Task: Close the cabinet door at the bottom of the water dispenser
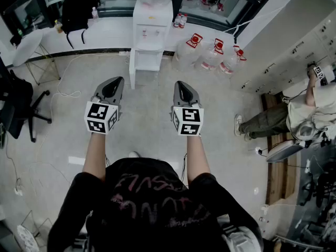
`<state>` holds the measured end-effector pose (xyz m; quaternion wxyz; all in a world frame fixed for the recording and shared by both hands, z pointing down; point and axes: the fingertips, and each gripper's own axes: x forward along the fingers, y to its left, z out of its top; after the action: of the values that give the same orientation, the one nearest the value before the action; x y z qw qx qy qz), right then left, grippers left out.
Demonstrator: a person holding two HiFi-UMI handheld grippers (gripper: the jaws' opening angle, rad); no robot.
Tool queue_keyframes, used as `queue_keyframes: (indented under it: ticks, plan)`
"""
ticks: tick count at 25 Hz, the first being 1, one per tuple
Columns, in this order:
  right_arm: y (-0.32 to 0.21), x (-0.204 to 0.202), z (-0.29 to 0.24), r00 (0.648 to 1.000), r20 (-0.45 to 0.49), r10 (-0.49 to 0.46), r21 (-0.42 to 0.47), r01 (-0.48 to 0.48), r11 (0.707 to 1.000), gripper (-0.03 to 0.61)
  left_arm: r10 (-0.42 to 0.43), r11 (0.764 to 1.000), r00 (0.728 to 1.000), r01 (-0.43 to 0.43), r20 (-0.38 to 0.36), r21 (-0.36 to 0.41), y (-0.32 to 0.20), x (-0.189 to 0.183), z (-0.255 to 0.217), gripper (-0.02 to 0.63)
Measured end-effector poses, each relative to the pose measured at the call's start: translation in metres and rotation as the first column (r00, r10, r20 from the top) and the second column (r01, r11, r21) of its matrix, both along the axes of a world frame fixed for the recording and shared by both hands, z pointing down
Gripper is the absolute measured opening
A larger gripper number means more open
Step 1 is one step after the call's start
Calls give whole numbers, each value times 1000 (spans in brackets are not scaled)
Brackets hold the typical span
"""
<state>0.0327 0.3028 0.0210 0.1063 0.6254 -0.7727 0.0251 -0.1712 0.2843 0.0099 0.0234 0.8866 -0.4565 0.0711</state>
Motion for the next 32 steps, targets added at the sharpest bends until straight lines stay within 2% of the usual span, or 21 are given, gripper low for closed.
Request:
queue_keyframes:
  ticks: [13,23,32]
  plan:
    - [-4,-2,2,1000,19,16,8,-16,1000,12,17,1000,1000,-17,8,-12,-1,0,7,15]
    - [-5,-17,22,1000,10,28,-11,-28,1000,12,37,998,999,-36,8,-51,-2,-18,30,15]
    - [-48,-22,34,1000,1,8,-21,-8,1000,12,39,995,999,-37,29,-97,-35,-24,55,15]
